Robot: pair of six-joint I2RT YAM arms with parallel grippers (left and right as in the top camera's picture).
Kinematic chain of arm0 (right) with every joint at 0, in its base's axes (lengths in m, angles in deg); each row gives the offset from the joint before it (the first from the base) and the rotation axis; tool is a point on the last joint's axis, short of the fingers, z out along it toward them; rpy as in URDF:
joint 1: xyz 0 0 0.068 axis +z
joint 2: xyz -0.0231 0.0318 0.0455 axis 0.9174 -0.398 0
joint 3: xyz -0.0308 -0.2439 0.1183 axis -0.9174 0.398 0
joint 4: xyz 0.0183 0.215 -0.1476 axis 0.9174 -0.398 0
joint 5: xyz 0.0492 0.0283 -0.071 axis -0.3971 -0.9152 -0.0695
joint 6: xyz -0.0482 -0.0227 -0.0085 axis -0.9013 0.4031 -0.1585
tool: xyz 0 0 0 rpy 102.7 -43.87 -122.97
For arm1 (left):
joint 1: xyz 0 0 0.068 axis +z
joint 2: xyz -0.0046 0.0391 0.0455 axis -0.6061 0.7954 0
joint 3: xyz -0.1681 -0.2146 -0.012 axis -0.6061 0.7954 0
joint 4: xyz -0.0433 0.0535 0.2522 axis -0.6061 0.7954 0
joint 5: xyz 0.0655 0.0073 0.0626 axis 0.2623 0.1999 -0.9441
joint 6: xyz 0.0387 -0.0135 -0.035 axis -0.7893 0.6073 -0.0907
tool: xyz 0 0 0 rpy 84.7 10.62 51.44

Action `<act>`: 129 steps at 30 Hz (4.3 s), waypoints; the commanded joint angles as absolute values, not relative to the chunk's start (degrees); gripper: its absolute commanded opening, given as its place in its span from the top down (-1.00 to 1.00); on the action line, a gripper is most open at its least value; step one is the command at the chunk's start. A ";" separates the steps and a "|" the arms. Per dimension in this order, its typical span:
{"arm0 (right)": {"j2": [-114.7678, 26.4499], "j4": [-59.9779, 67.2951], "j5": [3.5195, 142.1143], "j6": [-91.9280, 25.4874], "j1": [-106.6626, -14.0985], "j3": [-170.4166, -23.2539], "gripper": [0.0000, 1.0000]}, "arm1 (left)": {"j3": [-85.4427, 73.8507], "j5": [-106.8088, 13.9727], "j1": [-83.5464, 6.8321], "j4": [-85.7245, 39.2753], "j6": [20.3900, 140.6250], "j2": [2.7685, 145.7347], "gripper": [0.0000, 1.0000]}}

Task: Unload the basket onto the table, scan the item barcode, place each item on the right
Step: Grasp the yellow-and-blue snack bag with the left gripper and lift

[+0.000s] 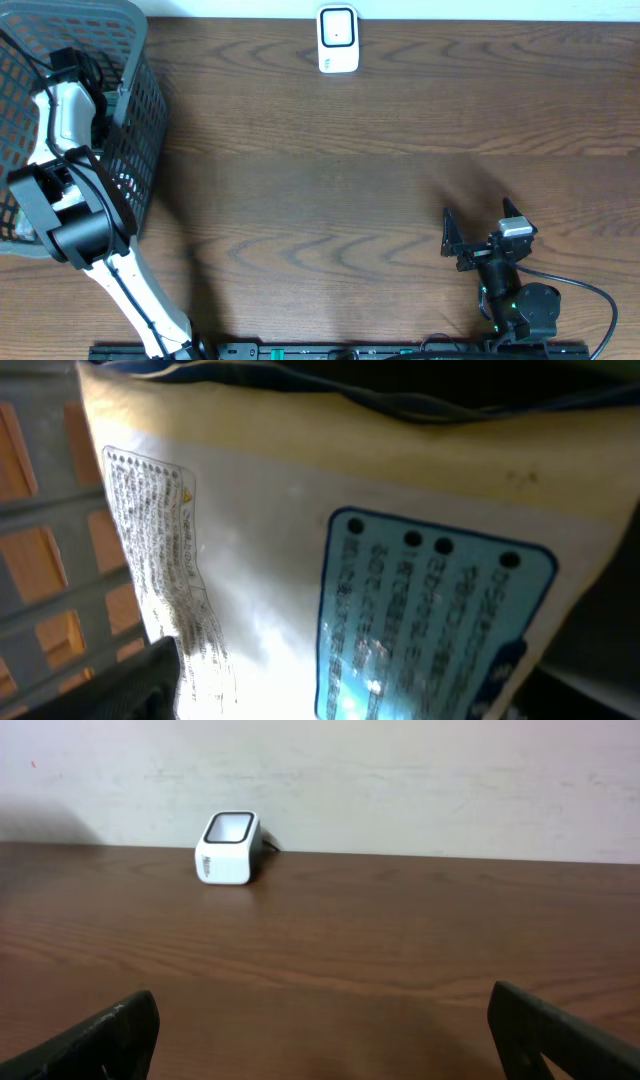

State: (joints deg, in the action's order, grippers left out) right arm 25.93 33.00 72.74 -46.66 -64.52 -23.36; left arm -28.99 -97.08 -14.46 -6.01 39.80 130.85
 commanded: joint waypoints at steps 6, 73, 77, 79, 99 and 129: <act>26.28 32.78 72.37 -46.31 -64.19 -23.28 -0.99 | -27.28 -95.51 -13.80 -5.90 40.63 132.49 -0.18; 26.28 32.76 72.37 -46.31 -64.19 -23.28 -0.99 | -28.42 -59.49 -7.33 -1.51 38.49 116.71 -0.95; 26.28 32.76 72.37 -46.31 -64.19 -23.28 -0.99 | -28.40 -59.47 -7.33 -0.64 38.29 118.44 -0.95; 26.28 32.76 72.37 -46.31 -64.19 -23.28 -0.99 | -28.35 -59.49 -7.37 -0.61 38.31 119.51 -0.95; 26.28 32.76 72.37 -46.31 -64.19 -23.28 -0.99 | -27.61 -84.34 -7.24 -3.08 38.97 129.84 -0.87; 26.28 32.76 72.37 -46.31 -64.19 -23.28 -0.99 | -28.29 -83.62 -6.78 -8.61 59.78 120.25 0.86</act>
